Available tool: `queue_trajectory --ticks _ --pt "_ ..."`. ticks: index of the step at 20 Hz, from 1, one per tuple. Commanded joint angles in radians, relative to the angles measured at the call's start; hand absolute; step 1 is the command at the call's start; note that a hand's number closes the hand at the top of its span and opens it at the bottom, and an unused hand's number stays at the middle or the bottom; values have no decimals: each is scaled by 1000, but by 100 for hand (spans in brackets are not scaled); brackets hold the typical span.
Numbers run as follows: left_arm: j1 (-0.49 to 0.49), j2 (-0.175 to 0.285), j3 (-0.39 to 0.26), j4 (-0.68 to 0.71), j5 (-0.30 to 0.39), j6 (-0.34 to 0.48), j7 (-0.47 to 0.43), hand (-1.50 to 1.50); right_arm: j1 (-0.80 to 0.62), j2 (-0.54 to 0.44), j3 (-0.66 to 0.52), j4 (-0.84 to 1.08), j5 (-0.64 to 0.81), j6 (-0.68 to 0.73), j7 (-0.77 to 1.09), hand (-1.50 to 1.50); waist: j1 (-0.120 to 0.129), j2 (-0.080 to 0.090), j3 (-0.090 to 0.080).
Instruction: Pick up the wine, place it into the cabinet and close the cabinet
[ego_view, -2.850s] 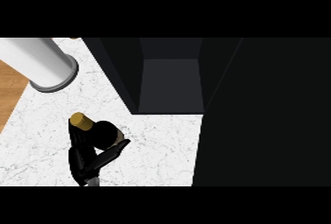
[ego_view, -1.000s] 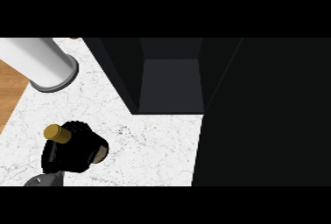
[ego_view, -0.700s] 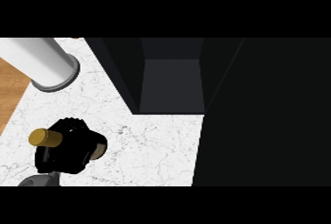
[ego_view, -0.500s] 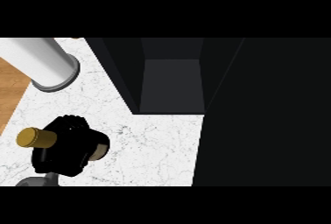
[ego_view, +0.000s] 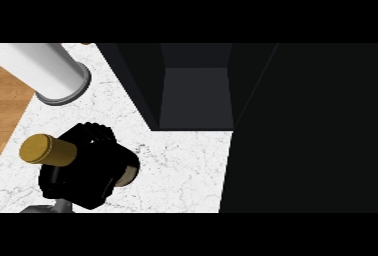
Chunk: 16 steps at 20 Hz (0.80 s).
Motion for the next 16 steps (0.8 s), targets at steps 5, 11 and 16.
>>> queue_trajectory --ticks 5,11,16 --pt "-123 -95 -100 -158 -64 119 250 150 95 33 40 -73 5 17 -51 -150 -5 1 0" --pt "-218 -207 -149 -163 -132 190 335 150 88 26 18 -71 -13 22 -49 -150 -4 2 -1" --pt "-353 -292 -234 -99 -200 343 409 150 -52 20 -12 -18 -31 -5 22 -150 -6 4 -1"
